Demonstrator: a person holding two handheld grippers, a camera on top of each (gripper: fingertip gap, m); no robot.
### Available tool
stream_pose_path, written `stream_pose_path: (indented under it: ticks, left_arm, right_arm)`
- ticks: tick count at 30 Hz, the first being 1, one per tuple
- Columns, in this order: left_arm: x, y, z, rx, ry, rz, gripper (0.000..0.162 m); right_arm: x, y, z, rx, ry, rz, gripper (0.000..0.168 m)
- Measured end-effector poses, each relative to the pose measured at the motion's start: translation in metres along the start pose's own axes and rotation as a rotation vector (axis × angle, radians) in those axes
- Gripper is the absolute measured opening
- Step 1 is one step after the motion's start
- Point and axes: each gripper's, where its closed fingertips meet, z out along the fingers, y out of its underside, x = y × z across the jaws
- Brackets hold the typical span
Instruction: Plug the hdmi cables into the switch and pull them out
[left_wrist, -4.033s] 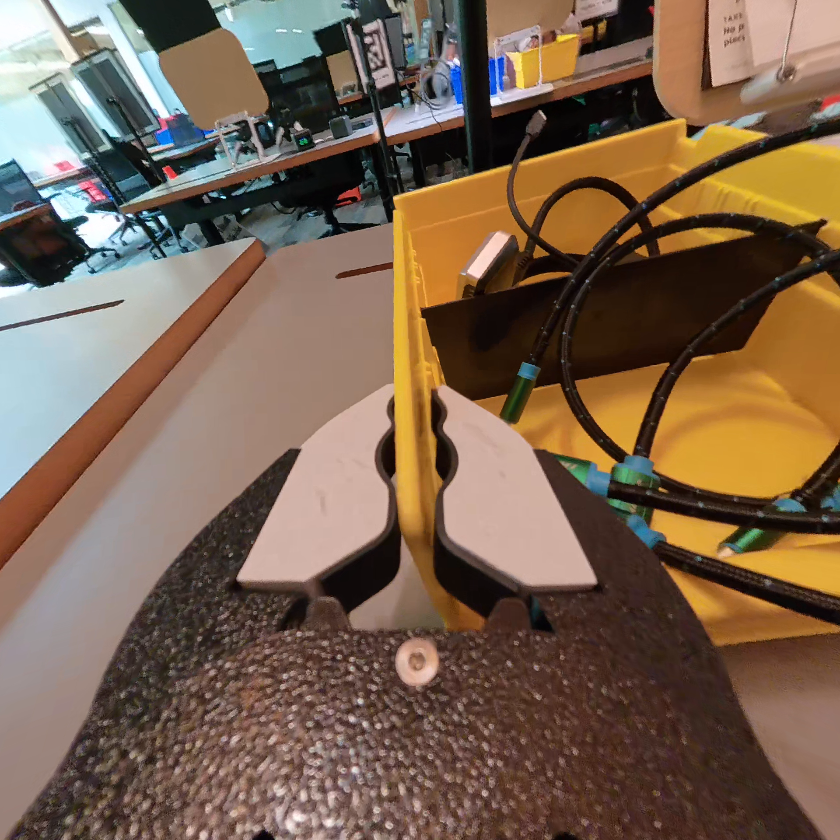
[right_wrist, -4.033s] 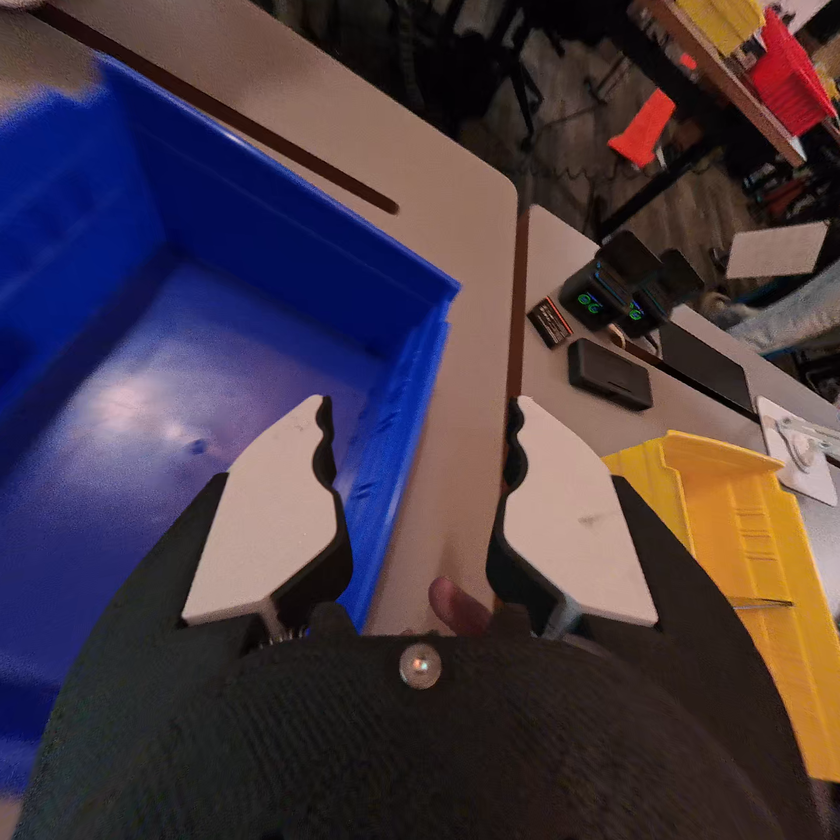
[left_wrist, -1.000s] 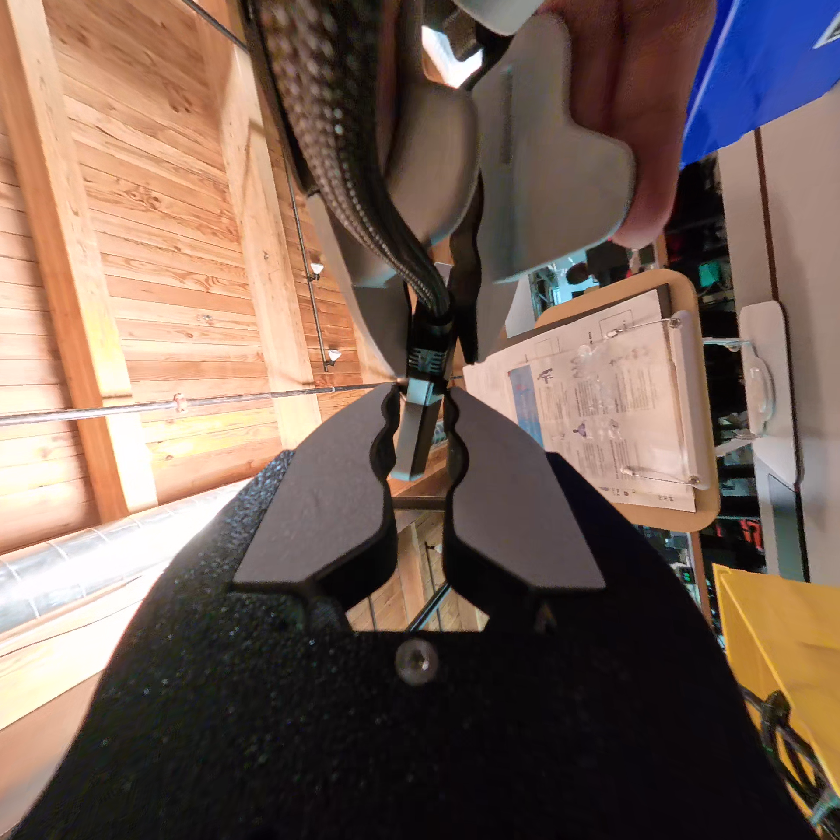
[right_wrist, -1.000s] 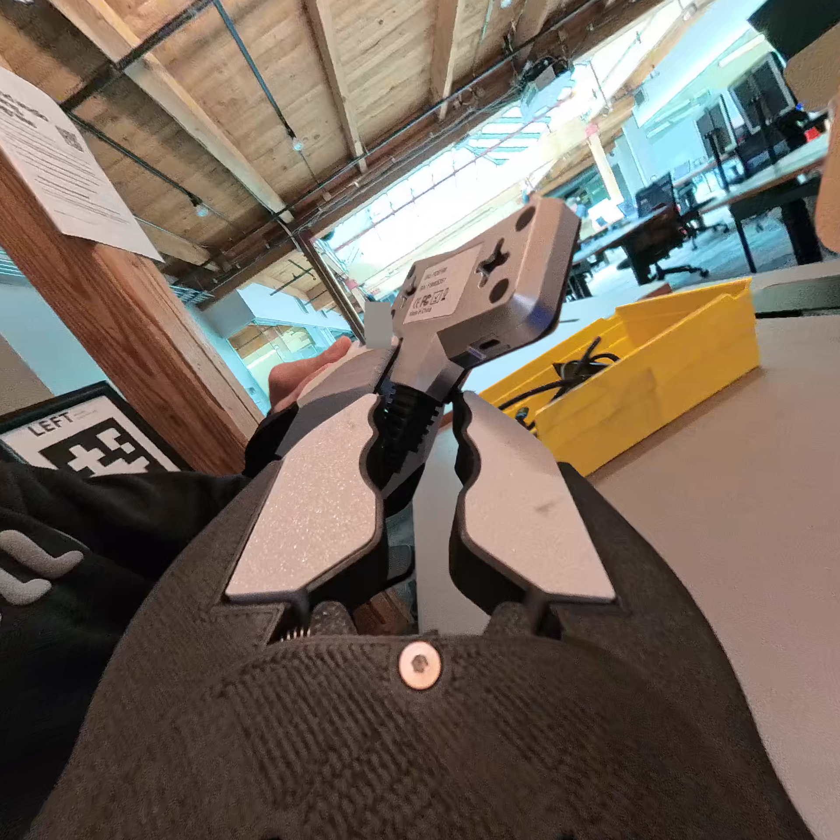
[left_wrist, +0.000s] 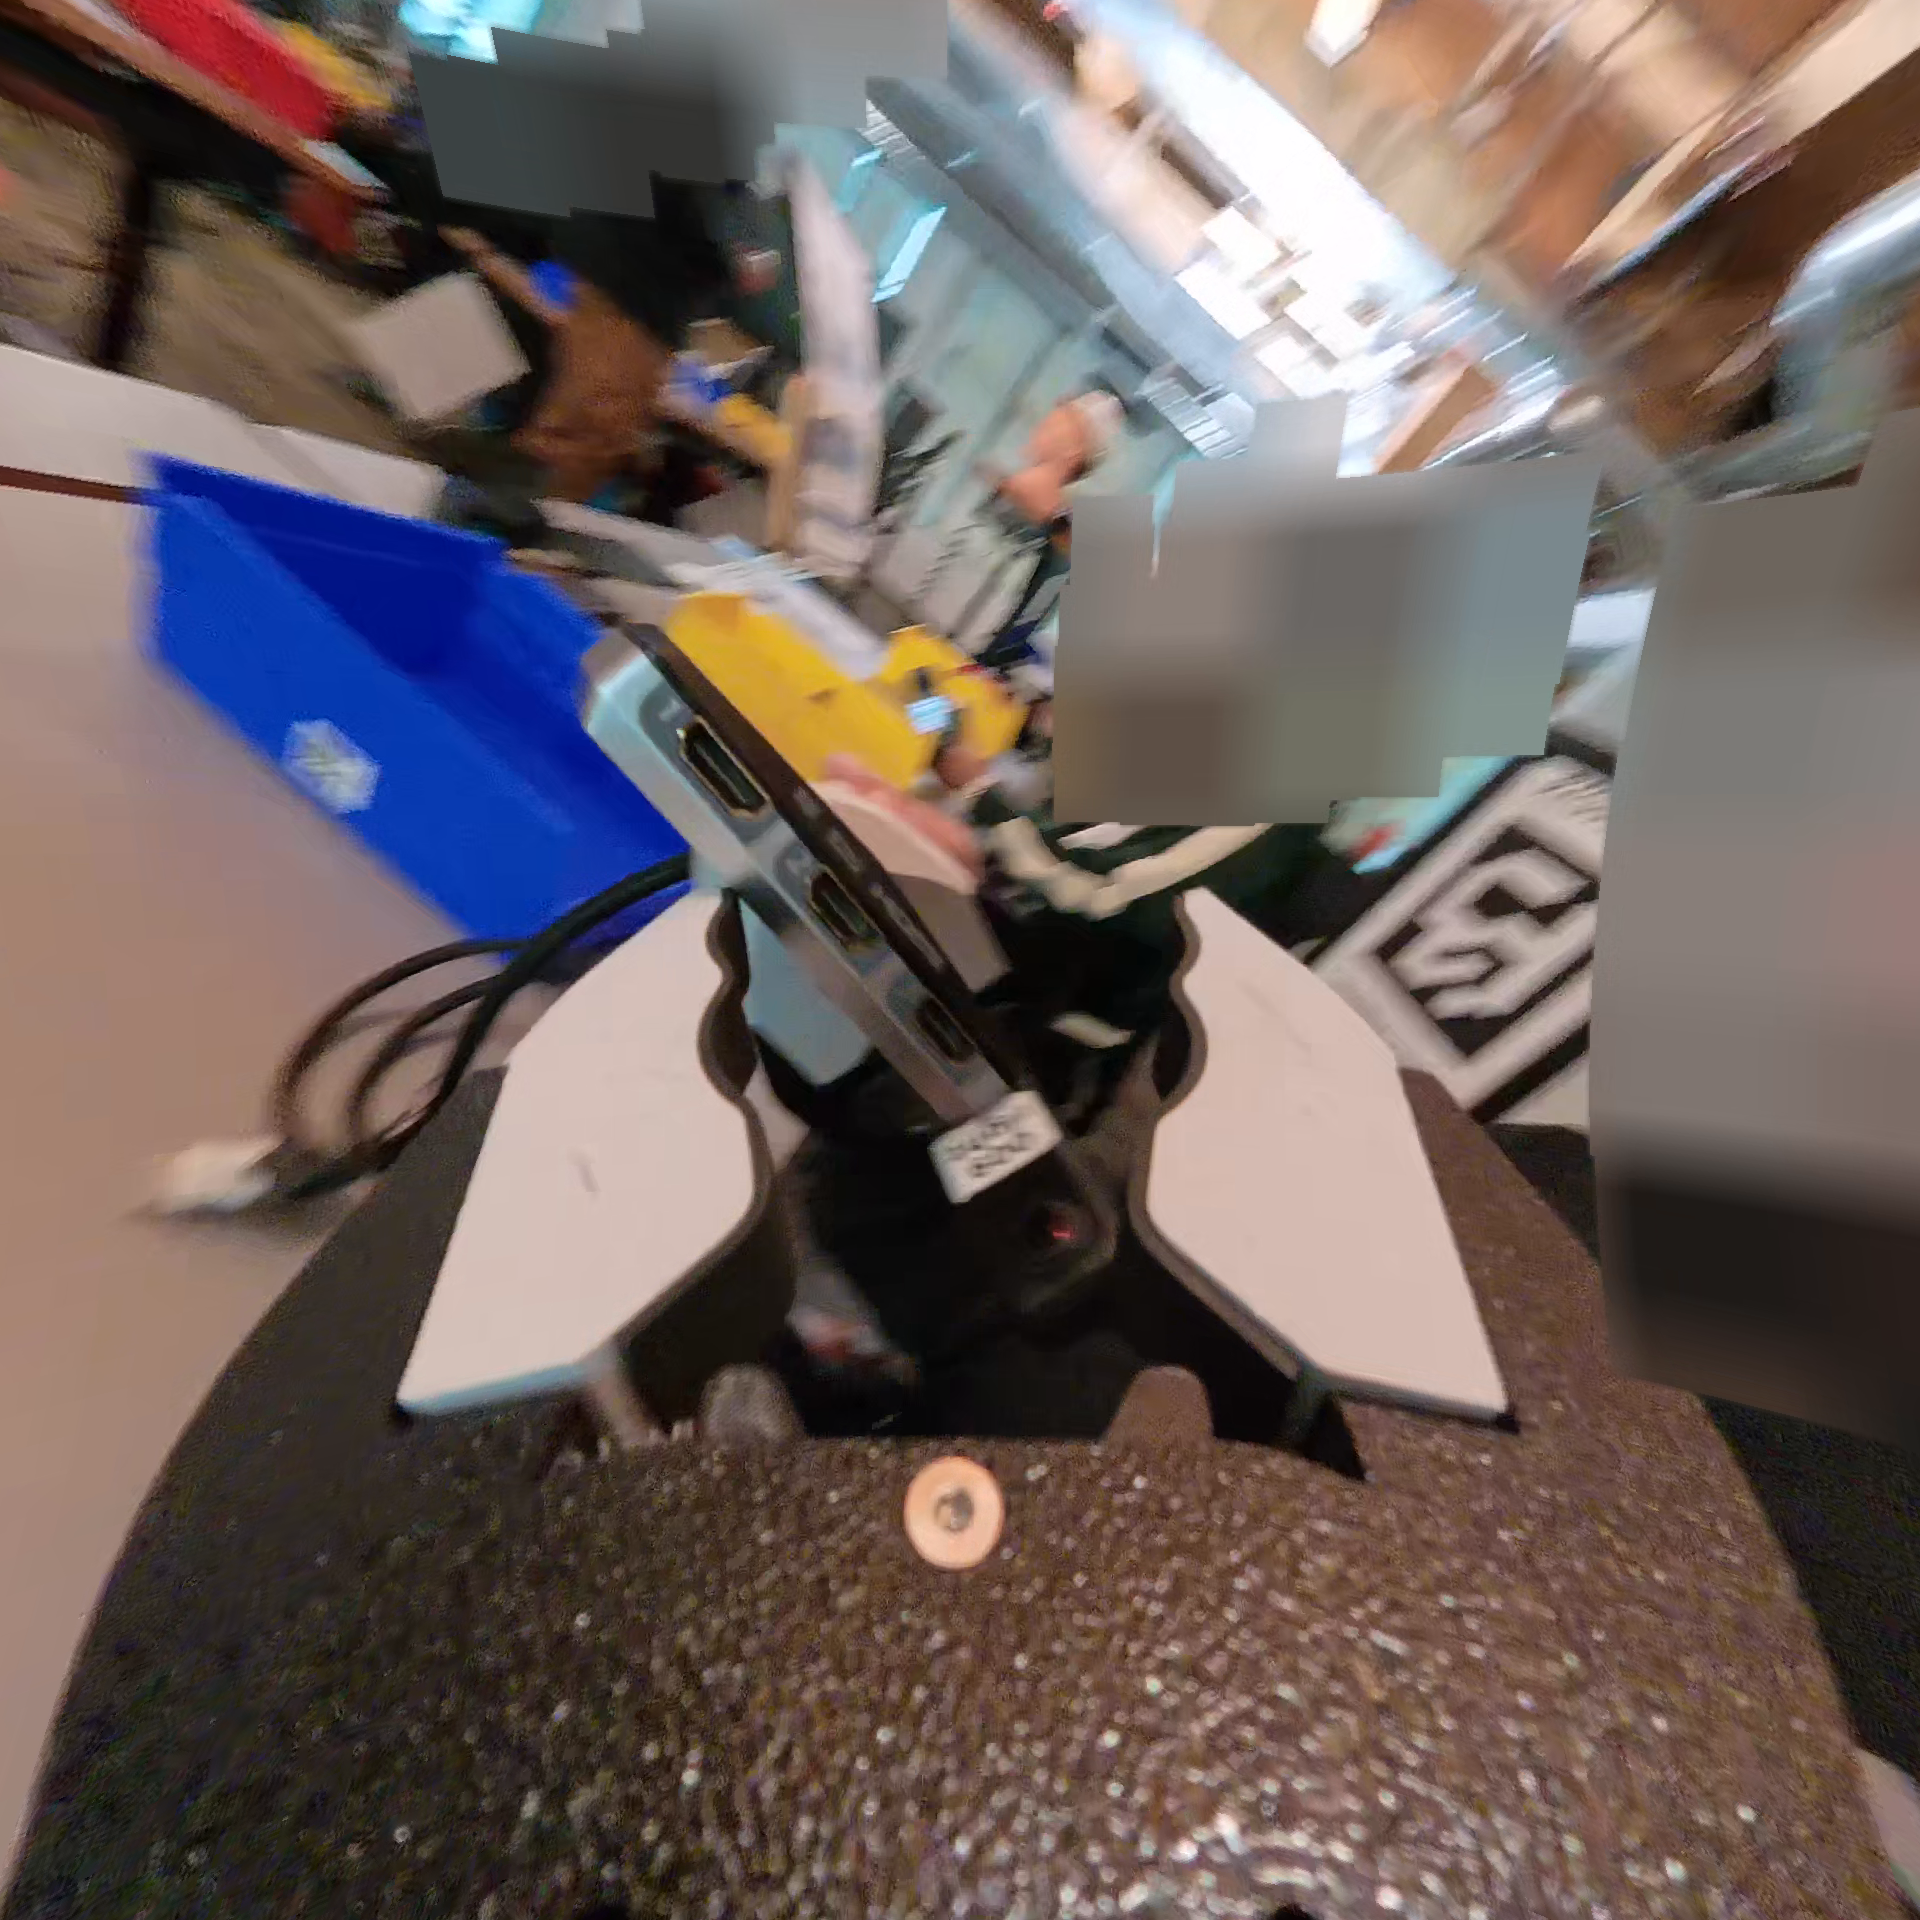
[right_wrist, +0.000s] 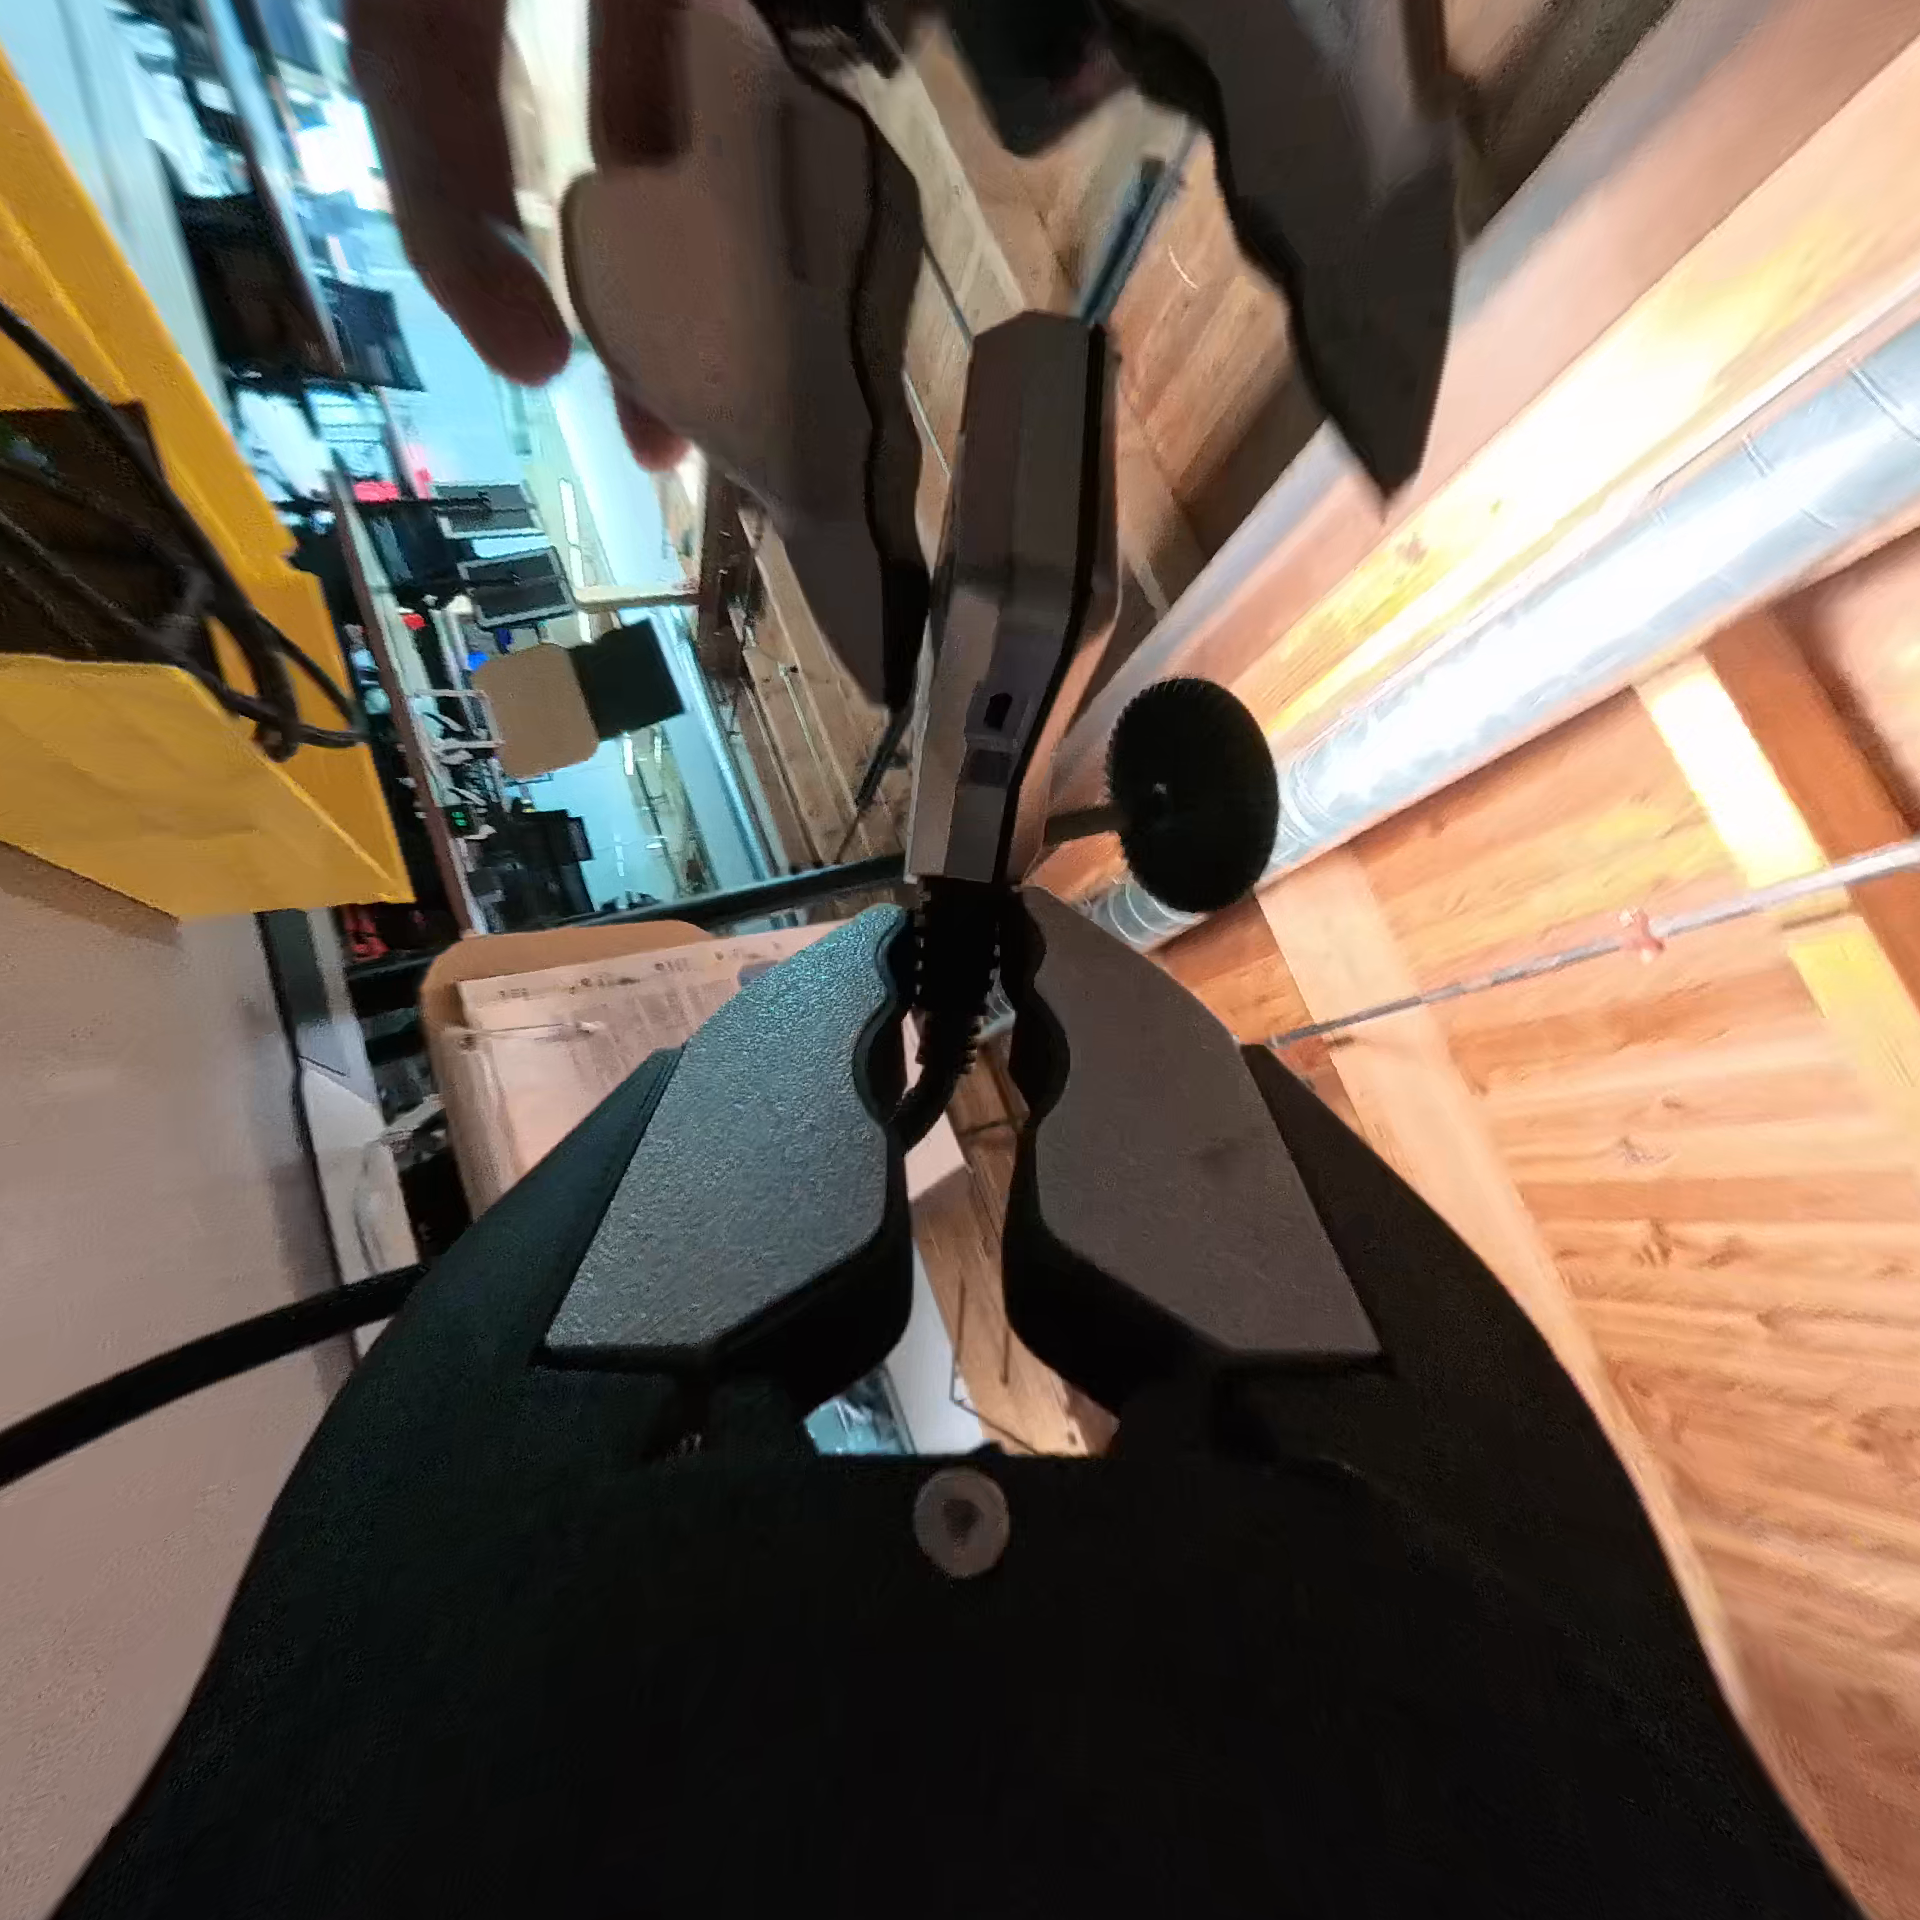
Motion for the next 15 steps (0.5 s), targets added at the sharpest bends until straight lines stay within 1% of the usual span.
stream_pose_path:
  ticks: [1,2,3,4,7,9,11,13,15]
  left_arm:
    - [-0.012,0.007,0.0,-0.026,-0.084,0.031,0.074]
    - [-0.023,0.012,-0.002,-0.04,-0.145,0.037,0.073]
    - [-0.033,0.015,-0.004,-0.039,-0.189,0.032,0.066]
    - [-0.044,0.018,-0.008,-0.03,-0.216,0.032,0.044]
    - [-0.064,0.027,-0.015,-0.028,-0.184,-0.004,0.032]
    - [-0.074,0.031,-0.016,0.002,-0.146,-0.048,0.024]
    - [-0.087,0.037,-0.016,0.02,-0.099,-0.104,0.022]
    - [-0.099,0.039,-0.018,0.058,-0.044,-0.193,0.022]
    - [-0.106,0.04,-0.021,0.079,0.053,-0.283,0.021]
  right_arm:
    - [-0.009,-0.005,0.001,0.013,-0.036,-0.006,0.015]
    - [-0.017,-0.01,0.002,0.025,-0.059,-0.01,0.015]
    - [-0.022,-0.013,0.003,0.033,-0.061,-0.007,0.015]
    - [-0.026,-0.014,0.003,0.035,-0.076,0.013,0.014]
    - [-0.046,-0.014,0.004,0.051,-0.17,0.054,0.018]
    - [-0.062,-0.011,0.004,0.049,-0.243,0.135,0.022]
    - [-0.077,-0.008,0.002,0.063,-0.333,0.273,0.025]
    - [-0.085,-0.005,0.0,0.091,-0.411,0.496,0.033]
    - [-0.082,-0.002,-0.004,0.131,-0.46,0.691,0.038]
